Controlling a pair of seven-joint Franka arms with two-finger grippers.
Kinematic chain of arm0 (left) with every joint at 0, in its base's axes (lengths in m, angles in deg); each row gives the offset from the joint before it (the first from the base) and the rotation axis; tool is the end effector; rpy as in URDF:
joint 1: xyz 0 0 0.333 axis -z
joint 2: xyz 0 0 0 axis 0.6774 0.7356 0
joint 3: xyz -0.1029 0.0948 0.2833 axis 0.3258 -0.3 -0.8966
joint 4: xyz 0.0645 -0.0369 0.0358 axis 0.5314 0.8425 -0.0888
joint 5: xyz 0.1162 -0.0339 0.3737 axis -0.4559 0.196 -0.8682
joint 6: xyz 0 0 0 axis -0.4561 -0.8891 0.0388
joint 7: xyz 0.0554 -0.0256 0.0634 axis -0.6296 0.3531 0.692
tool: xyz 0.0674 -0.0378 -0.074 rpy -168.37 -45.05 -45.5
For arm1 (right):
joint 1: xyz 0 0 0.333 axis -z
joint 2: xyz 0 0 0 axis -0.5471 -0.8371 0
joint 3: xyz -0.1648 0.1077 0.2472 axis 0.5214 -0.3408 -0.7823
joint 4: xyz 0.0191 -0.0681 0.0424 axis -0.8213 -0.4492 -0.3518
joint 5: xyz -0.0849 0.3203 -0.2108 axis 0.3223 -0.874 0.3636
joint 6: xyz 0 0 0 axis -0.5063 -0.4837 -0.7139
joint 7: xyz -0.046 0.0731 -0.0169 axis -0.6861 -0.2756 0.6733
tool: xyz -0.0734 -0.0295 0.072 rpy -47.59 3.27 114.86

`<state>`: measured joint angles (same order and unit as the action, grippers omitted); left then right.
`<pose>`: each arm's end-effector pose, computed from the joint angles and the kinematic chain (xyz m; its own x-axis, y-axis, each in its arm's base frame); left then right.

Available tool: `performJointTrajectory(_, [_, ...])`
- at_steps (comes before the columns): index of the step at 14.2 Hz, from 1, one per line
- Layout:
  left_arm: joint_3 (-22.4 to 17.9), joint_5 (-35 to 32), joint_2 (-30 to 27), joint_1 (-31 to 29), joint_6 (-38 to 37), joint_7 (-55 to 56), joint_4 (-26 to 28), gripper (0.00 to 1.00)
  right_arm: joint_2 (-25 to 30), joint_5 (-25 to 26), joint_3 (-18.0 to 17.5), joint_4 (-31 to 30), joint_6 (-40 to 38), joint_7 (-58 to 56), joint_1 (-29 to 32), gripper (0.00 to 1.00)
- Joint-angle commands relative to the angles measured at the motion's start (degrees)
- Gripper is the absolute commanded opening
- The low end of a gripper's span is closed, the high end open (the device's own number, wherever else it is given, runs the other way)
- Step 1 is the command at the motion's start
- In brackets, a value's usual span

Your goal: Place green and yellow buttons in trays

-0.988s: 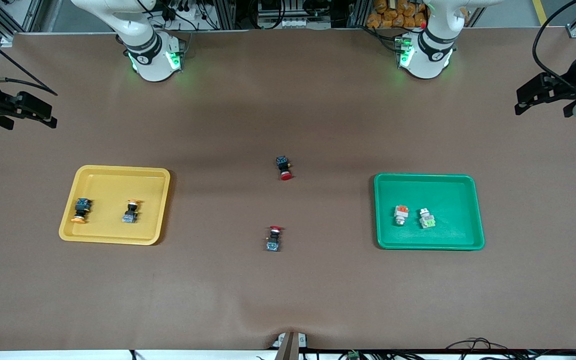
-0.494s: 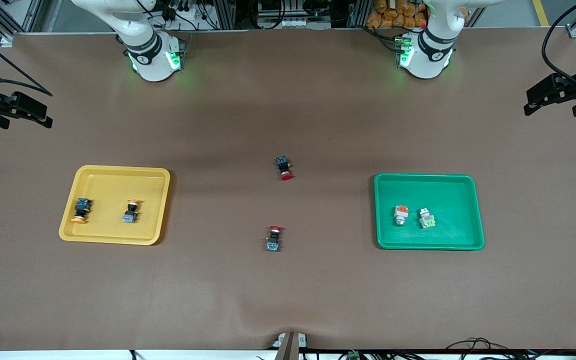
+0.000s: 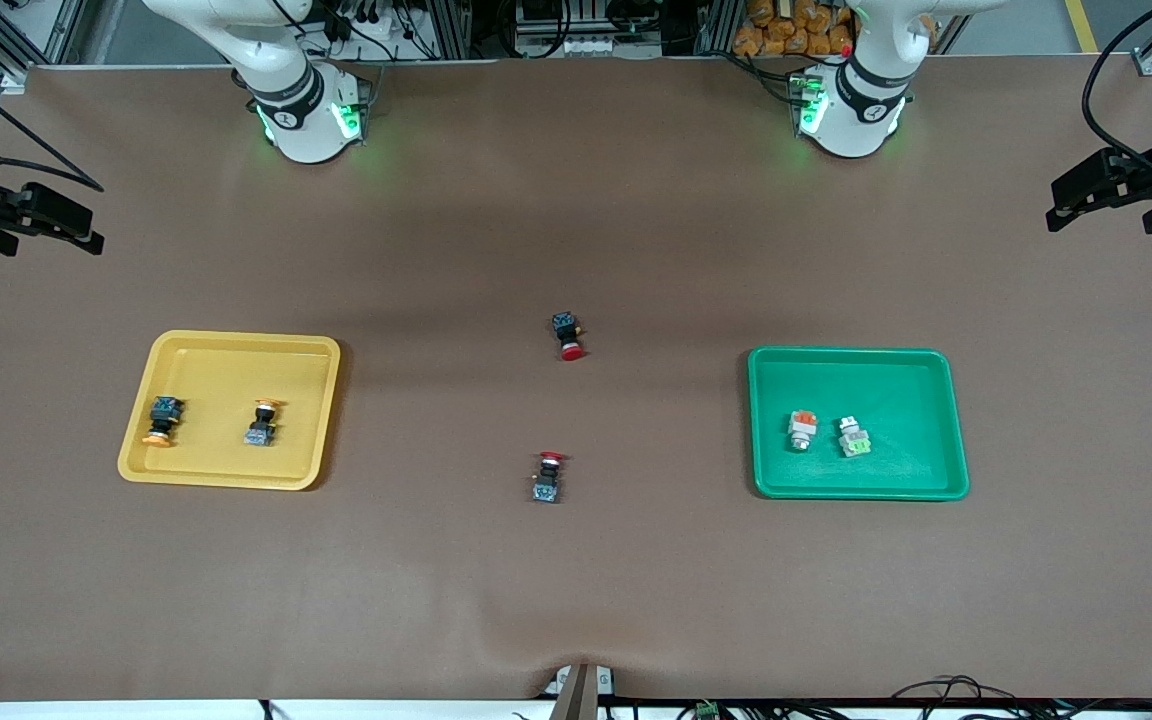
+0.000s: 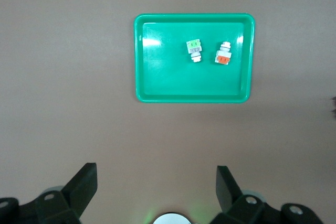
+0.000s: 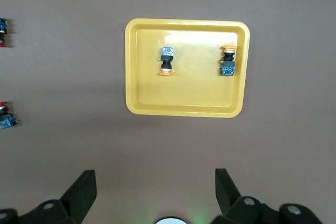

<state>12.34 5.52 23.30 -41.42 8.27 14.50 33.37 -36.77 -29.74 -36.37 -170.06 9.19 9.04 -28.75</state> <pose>0.5275 -0.0178 0.6556 0.9991 -0.0333 -0.0251 -0.0335 -0.9994 -0.0062 0.5330 -0.0185 0.6281 0.9964 -0.0106 -0.0845 -0.0135 -0.9993 -0.0345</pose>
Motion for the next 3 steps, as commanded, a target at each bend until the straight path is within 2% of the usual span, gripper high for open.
performJointTrajectory(1, [-1.0,0.1,-0.4,0.4,-0.5,-0.5,0.1,1.0,1.0,-0.2,-0.9,0.1,-0.8,-0.4,1.4,1.0])
performJointTrajectory(3, [-0.9,0.4,-0.3,-0.2,-0.4,-0.4,0.1,1.0,0.9,-0.2,-1.0,0.1,-0.7,-0.4,1.3,1.0])
